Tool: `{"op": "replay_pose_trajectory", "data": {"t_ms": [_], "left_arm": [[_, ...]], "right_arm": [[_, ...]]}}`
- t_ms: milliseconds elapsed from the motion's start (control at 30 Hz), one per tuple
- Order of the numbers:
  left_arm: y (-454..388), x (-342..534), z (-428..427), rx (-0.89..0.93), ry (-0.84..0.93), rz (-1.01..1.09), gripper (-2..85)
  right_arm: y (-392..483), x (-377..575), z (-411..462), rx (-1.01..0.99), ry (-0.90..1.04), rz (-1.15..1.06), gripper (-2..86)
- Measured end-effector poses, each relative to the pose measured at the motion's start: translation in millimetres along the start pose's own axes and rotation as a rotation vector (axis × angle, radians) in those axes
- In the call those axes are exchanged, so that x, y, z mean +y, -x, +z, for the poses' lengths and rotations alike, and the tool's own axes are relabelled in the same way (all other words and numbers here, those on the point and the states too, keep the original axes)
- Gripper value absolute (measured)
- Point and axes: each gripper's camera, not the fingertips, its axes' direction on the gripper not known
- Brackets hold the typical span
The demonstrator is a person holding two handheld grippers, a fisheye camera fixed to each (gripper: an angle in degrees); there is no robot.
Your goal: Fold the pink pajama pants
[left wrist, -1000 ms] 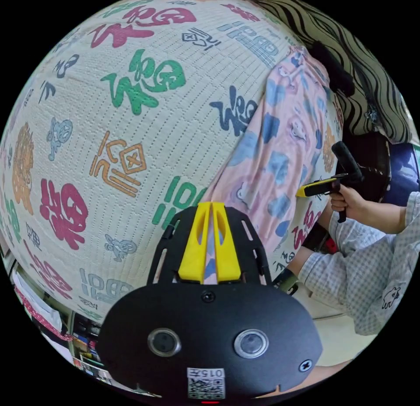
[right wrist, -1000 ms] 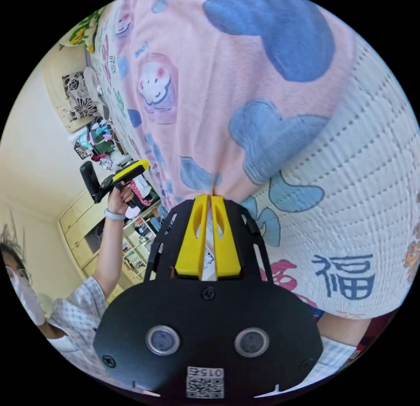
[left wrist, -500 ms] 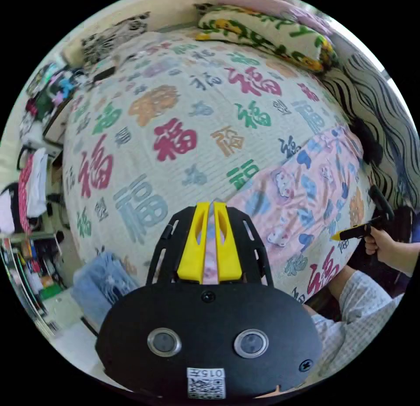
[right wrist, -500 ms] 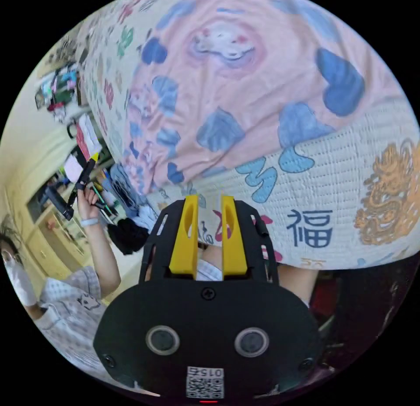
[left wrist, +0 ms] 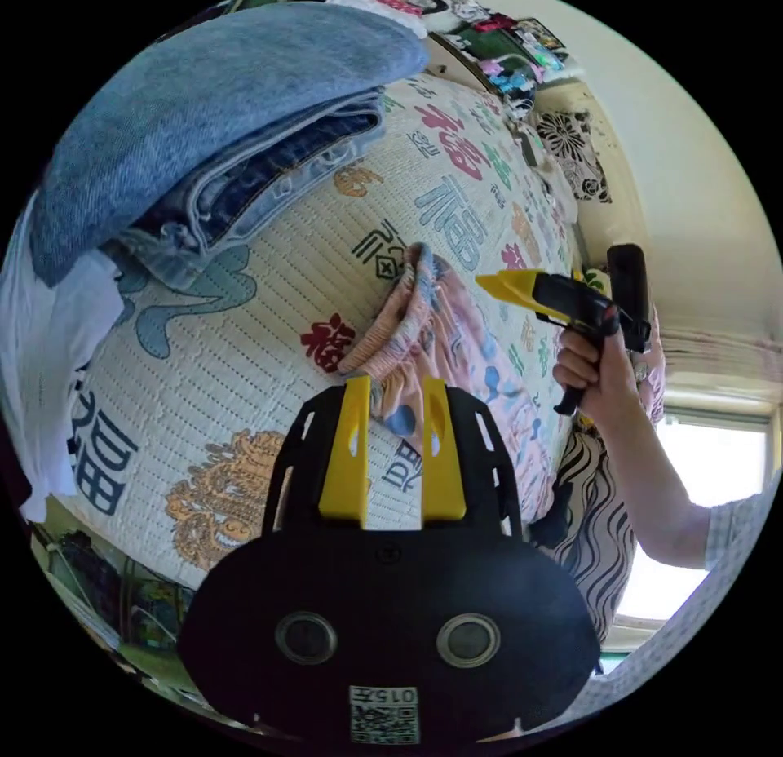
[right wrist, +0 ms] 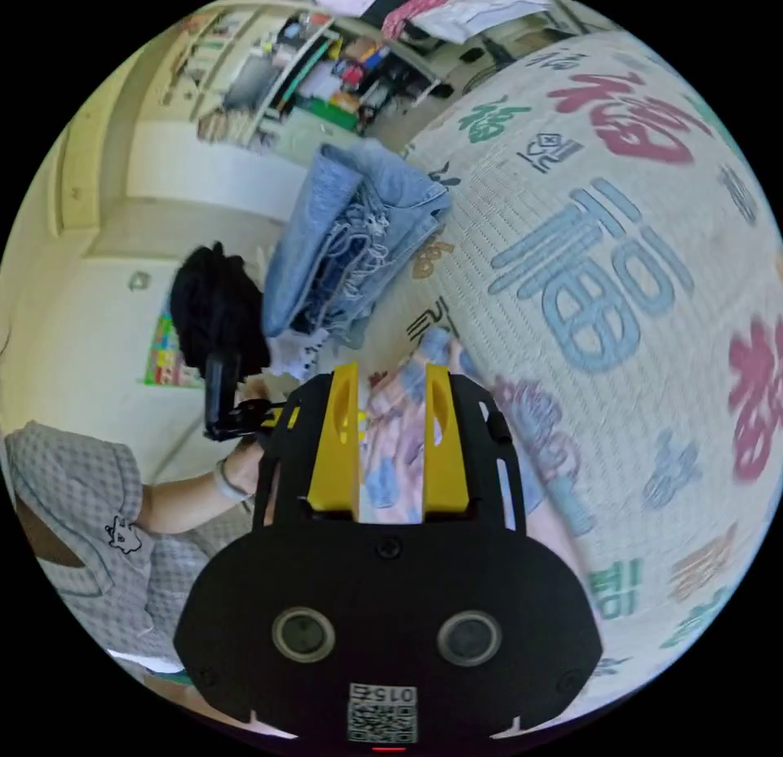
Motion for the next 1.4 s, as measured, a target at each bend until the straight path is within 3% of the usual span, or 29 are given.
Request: {"op": "replay_pose_trajectory", "data": {"t_ms": [100,167,333,500,600,733,900,1000,1133,1400], "left_arm": [[52.1,9.3,20.2,0.064,-0.019,-0.072,10.0],[86.9,17.4,33.2,0.076,-0.033,-0.107,8.6],[153.9,39.1,46.2,0.111,-0.024,-0.176,0.3],[211.3,80.1,33.2,0.114,-0.059,-0.161,-0.4],[242.2,98.0,27.7,0.112,-0.079,-0.158,0.9],[277.2,99.9,45.5,0.209,-0.037,-0.182,10.6],[293.0,90.3,68.7,0.204,0.002,-0.198,12.9],[299.7,95.4,65.6,0.141,0.011,-0.194,8.6],[309.3,104.0,52.0,0.250,-0.022,-0.157,1.2],[252.2,114.9,-46.7,0.115,-0.111,0.153,-0.4]], "right_arm": [[26.1,-56.9,21.8,0.194,0.187,-0.051,14.4],[43.0,-81.3,43.0,0.097,0.335,-0.050,12.5],[90.9,-96.2,51.9,0.003,0.409,-0.070,8.9],[137.3,-109.4,41.7,0.013,0.421,-0.117,8.4],[159.9,-126.3,48.2,0.116,0.472,-0.162,8.9],[192.1,-154.0,69.3,0.238,0.579,-0.278,10.9],[235.1,-168.8,82.3,0.275,0.700,-0.416,11.1],[259.7,-169.0,88.1,0.278,0.741,-0.482,11.4],[287.3,-163.7,92.9,0.252,0.832,-0.609,7.1],[350.4,-163.3,40.0,0.102,0.791,-0.760,3.3]]}}
